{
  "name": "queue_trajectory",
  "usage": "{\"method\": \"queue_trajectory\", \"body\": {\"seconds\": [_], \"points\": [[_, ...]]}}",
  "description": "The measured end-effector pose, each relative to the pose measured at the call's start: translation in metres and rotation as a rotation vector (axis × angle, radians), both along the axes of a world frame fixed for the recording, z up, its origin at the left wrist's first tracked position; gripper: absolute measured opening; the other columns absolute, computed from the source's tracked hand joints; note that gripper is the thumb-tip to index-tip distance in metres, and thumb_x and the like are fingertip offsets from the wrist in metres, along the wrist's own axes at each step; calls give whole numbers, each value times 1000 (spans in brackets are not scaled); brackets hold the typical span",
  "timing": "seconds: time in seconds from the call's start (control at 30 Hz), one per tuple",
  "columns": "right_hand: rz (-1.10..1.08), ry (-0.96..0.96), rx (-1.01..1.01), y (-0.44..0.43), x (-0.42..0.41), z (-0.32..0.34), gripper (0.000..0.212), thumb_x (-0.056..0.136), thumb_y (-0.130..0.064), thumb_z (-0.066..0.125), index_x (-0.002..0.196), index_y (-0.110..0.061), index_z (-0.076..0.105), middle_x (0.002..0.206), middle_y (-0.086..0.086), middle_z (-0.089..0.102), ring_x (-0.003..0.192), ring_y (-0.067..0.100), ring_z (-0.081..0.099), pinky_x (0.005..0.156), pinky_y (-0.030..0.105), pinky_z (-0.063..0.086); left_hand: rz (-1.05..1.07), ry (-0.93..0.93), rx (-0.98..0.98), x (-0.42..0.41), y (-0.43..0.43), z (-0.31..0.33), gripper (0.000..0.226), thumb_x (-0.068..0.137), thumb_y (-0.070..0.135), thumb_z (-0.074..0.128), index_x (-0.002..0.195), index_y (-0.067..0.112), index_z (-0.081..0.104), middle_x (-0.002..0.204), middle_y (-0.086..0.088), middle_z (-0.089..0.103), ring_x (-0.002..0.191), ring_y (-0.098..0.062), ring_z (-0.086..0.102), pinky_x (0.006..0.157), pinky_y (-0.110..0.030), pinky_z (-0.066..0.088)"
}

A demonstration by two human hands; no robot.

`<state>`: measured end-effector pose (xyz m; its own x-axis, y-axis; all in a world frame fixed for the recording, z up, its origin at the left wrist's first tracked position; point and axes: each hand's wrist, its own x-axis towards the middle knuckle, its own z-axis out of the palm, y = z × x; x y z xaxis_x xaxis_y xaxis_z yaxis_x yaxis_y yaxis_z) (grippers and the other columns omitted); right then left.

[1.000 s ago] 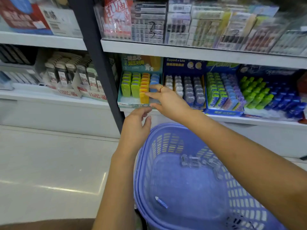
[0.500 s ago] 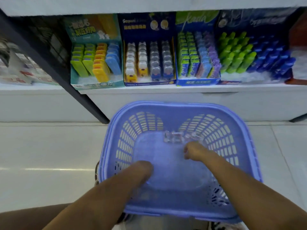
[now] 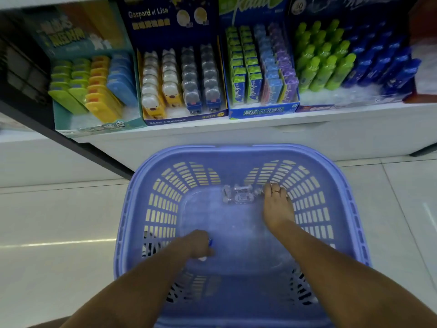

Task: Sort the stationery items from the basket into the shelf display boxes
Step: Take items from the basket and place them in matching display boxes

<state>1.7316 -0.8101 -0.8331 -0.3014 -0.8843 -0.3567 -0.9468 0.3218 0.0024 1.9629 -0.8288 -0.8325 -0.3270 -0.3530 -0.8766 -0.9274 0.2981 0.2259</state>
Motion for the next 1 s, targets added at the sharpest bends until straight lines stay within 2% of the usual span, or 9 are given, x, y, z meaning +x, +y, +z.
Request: {"method": "queue_trajectory", "body": {"seconds": [0.17,0.23,0.33,0.47,0.63,0.7,0.77,0.87,1.0], "points": [[-13,18,11,-6,-1,-11,42,95,-6,33,136,-4,29,137,14,38,123,30,43,92,36,44,941,233,146,-23,-28,5,39,97,7,38,58,10,42,41,-3,48,36,-13,48,43,-20,39],[11,21,37,-7,-1,-16,37,96,-8,32,133,-6,33,135,12,43,122,28,46,93,37,42,1234,316,147,-39,-43,11,37,98,2,35,62,9,39,42,-4,45,33,-13,46,42,-23,43],[77,14,79,-11,3,-23,34,96,-8,31,130,-8,36,129,12,48,118,29,48,92,38,39,1248,374,18,-55,-56,5,31,100,19,41,69,15,38,62,-5,38,48,-15,43,44,-25,40],[114,-33,165,-20,7,-24,34,96,-5,33,130,-5,35,129,16,44,117,33,48,87,39,43,1127,351,-245,-64,-54,-11,33,82,35,71,83,10,50,76,-4,51,74,-20,49,59,-24,34],[26,-287,257,-39,-3,-1,32,96,-16,46,123,-1,50,127,20,52,115,33,54,93,37,43,1140,306,-382,-66,-62,-9,35,87,35,63,84,0,65,87,-21,68,86,-34,64,69,-34,44],[85,-419,282,-48,-7,25,34,91,-30,56,114,-5,58,119,17,60,109,31,58,89,34,44,1224,398,-275,-70,-62,5,34,92,31,57,79,1,67,69,-15,67,65,-29,66,62,-34,52],[191,-464,275,-55,-9,57,36,89,-34,60,112,-6,58,115,15,62,106,30,57,86,33,44,1413,581,57,-78,-55,25,34,97,31,52,82,4,66,54,-4,63,46,-15,60,51,-28,54],[256,-501,153,-62,-15,110,37,85,-36,65,109,-9,58,106,10,62,101,26,56,75,30,39,1556,915,511,-95,-47,59,36,100,36,42,94,9,65,77,-5,73,65,-16,68,70,-36,55],[290,-500,34,-57,-30,171,47,77,-46,71,107,-13,58,95,0,60,94,20,56,67,27,36,1669,1191,770,-121,-45,108,44,98,38,42,95,2,67,94,-15,73,83,-24,72,71,-39,60]]}}
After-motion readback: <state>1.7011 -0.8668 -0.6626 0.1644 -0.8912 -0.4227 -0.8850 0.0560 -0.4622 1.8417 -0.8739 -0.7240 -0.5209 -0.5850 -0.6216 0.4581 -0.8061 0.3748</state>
